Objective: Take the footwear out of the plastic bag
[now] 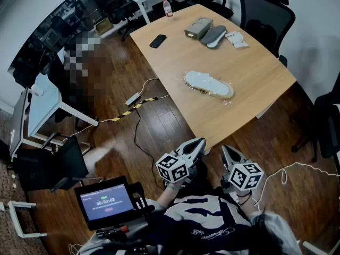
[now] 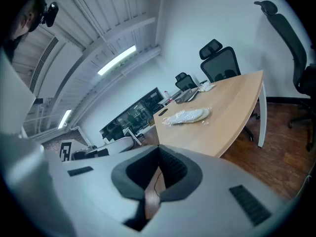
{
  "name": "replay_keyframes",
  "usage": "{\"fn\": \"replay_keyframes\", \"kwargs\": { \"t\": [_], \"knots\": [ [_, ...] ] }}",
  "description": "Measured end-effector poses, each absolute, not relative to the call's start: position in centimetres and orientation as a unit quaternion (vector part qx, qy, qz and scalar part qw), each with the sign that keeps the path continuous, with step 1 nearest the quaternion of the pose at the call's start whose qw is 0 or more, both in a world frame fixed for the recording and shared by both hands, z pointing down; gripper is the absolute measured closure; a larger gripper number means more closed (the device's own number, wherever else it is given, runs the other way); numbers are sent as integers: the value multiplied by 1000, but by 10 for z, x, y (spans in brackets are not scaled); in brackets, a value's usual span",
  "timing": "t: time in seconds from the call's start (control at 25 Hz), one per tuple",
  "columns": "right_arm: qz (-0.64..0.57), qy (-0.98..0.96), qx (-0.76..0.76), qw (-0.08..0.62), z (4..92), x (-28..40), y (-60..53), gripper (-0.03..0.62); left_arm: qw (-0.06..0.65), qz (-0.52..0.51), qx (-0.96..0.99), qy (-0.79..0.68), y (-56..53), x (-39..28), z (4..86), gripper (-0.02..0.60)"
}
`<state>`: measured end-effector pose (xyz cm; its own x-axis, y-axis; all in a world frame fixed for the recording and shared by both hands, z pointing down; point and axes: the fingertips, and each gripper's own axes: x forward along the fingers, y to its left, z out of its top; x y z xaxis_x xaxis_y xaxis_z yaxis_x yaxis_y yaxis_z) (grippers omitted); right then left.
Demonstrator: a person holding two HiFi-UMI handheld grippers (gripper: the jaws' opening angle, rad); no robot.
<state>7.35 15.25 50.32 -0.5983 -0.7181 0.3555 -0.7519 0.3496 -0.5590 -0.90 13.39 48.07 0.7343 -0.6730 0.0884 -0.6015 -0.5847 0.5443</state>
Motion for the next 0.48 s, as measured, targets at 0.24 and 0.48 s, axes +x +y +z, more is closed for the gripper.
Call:
{"fn": "replay_keyframes", "kwargs": {
  "t": [0.24,0.48],
  "knots": [
    [346,-818,459,15,495,49,72,606,284,-53,890,-353,43,-41,474,577],
    [348,-802,485,12,497,40,14,606,307,-31,885,-350,-24,-63,494,577]
  ]
}}
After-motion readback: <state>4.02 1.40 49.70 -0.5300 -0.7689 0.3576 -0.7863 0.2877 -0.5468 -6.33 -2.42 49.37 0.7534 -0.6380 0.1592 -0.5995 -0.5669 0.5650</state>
